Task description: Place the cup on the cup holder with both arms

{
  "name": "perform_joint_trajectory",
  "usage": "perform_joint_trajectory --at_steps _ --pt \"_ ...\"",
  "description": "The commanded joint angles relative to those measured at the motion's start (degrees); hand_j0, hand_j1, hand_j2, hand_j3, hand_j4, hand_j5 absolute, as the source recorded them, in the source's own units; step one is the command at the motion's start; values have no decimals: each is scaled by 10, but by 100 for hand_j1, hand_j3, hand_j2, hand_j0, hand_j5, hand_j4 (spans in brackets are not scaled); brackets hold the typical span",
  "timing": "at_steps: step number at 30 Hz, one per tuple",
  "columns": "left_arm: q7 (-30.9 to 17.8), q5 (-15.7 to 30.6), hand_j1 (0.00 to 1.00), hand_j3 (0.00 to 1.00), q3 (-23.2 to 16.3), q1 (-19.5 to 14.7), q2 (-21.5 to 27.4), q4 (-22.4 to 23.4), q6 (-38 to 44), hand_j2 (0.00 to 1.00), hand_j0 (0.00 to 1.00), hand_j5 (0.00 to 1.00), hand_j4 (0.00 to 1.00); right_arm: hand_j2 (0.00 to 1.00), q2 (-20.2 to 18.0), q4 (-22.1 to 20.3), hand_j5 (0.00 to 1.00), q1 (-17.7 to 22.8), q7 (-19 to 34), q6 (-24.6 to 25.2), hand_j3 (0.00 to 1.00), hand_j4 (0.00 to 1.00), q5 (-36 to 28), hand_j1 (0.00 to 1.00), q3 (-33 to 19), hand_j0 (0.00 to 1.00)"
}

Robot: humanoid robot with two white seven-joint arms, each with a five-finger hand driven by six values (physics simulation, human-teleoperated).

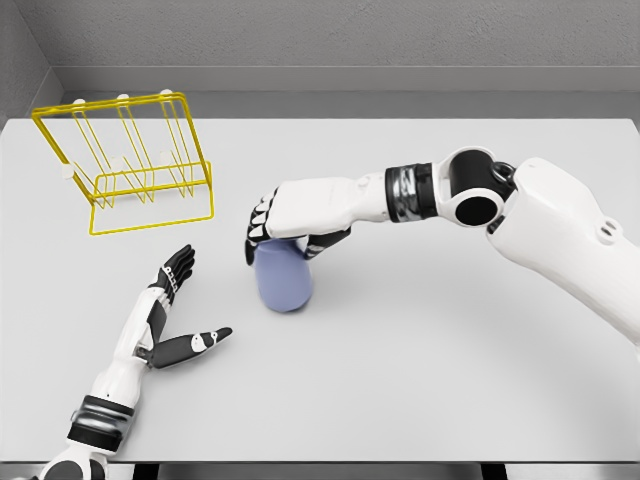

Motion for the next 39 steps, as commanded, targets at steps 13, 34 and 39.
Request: perform_joint_trajectory --at_steps 13,34,39 --pt "-2 -2 100 100 0 -5 0 -2 2 100 100 100 100 82 5 1 82 -3 2 2 82 82 41 82 -2 82" --pt "-1 -3 100 100 9 -11 -35 1 -1 100 100 100 100 99 -85 29 99 -4 5 2 99 99 57 99 -85 99" --pt "-2 -5 100 100 8 -11 -37 3 2 100 100 100 100 100 -183 73 100 4 3 2 100 100 53 100 -106 100"
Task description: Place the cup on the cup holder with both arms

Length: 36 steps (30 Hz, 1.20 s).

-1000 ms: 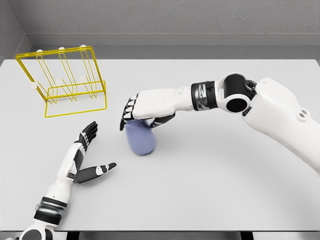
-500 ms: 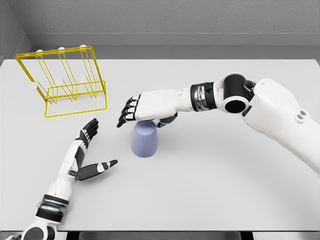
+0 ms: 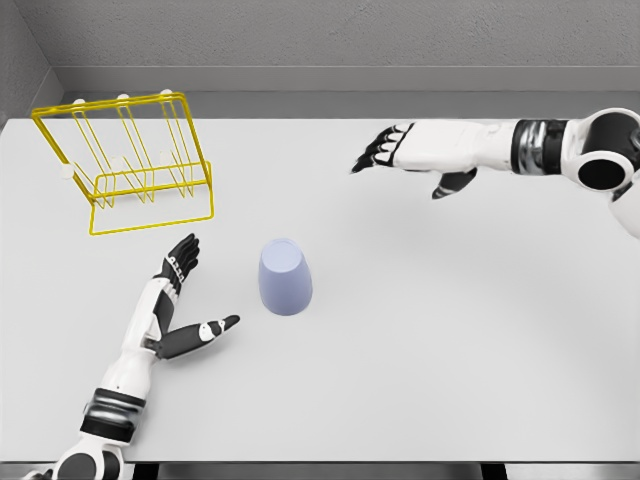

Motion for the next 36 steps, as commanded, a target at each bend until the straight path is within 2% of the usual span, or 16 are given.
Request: perform_joint_trajectory --at_steps 1,3,8,11,13,15,16,20,22,24,30,36 --pt "-1 -4 100 100 0 0 -1 1 1 100 100 100 100 100 -48 11 100 0 -2 1 100 100 -6 100 -13 100" --pt "-1 -7 100 100 -4 0 -1 2 1 100 100 100 100 100 -64 11 100 2 -6 1 100 100 -37 100 -11 100" --pt "0 -16 100 100 -8 -18 -18 5 31 100 100 100 100 100 -72 -6 100 16 -15 1 100 100 -42 100 -21 100" --pt "0 -17 100 100 -9 -23 -35 7 38 100 100 100 100 100 -79 -6 100 47 -90 1 100 100 -45 100 -44 100" --pt "0 -15 100 100 -9 -33 -36 7 74 100 100 100 100 100 -129 -9 100 69 -90 1 100 100 -45 100 -51 100" --pt "0 -15 100 100 -12 -38 -39 7 85 100 100 100 100 100 -135 -6 100 91 -90 1 100 100 -45 100 -50 100" --pt "0 -15 100 100 -26 -46 -38 7 85 100 100 100 100 100 -129 -3 100 101 -89 1 100 100 -45 100 -49 100" --pt "0 -18 100 100 -43 -48 -37 8 85 100 100 100 100 100 -123 15 100 98 -83 1 100 100 -42 100 -49 100" --pt "0 -19 100 100 -44 -48 -36 8 85 100 100 100 100 100 -116 13 100 93 -51 1 100 100 -42 100 -60 100" --pt "0 -43 100 100 -44 -49 -38 8 85 100 100 100 100 100 -118 12 100 99 -51 1 100 100 -41 100 -81 100" --pt "0 -39 100 100 -44 -49 -38 7 85 100 100 100 100 100 -123 16 100 127 -52 1 100 100 -41 100 -90 100" --pt "-1 -37 100 100 -44 -62 -50 6 85 100 100 100 100 100 -114 30 100 129 -52 1 100 100 -41 100 -97 100"
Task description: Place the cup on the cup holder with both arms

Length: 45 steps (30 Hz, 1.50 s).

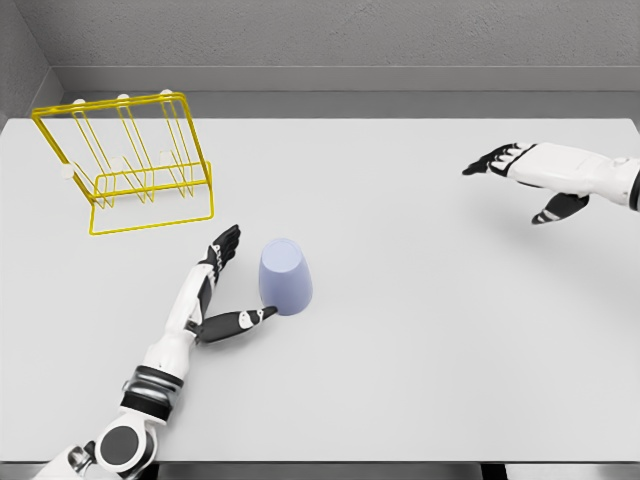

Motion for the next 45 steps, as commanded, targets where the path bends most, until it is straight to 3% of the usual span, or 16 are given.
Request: perform_joint_trajectory --at_steps 1,19,27,45 --pt "-2 -1 100 100 -1 -1 -11 -1 1 100 100 100 100 100 5 6 100 -1 0 1 100 100 -4 100 -2 100" --pt "-3 3 100 100 -9 -18 -28 0 25 100 100 100 100 100 18 6 100 -1 0 1 100 100 -4 100 -1 100" --pt "1 7 100 100 -33 -31 -37 0 26 100 100 100 100 100 21 13 100 -1 1 1 100 100 -4 100 -1 100" --pt "-3 8 100 100 -35 -50 -58 18 50 100 100 100 100 100 26 19 100 -2 1 1 100 100 -4 100 -1 100"
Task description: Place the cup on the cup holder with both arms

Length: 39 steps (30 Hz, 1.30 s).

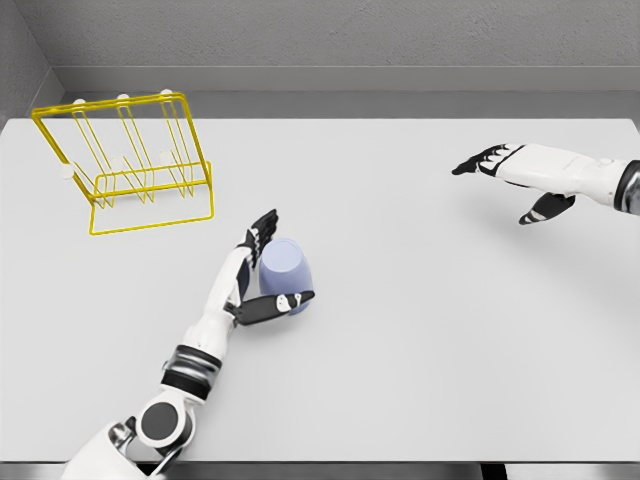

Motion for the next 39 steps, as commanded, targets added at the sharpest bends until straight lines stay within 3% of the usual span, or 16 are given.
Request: perform_joint_trajectory --at_steps 1,22,35,39 --pt "0 -2 100 100 -1 0 -3 7 2 100 100 100 100 100 0 1 100 0 0 1 100 100 -4 100 0 100" --pt "4 -2 100 100 1 2 -7 14 19 100 100 100 100 100 0 0 100 0 0 1 100 100 -4 100 0 100" --pt "5 -8 72 72 2 4 -7 14 18 72 72 72 72 100 1 0 100 0 0 1 100 100 -4 100 0 100" --pt "5 -10 70 70 1 3 -7 13 18 70 70 70 70 100 0 0 100 0 0 1 100 100 -4 100 0 100"
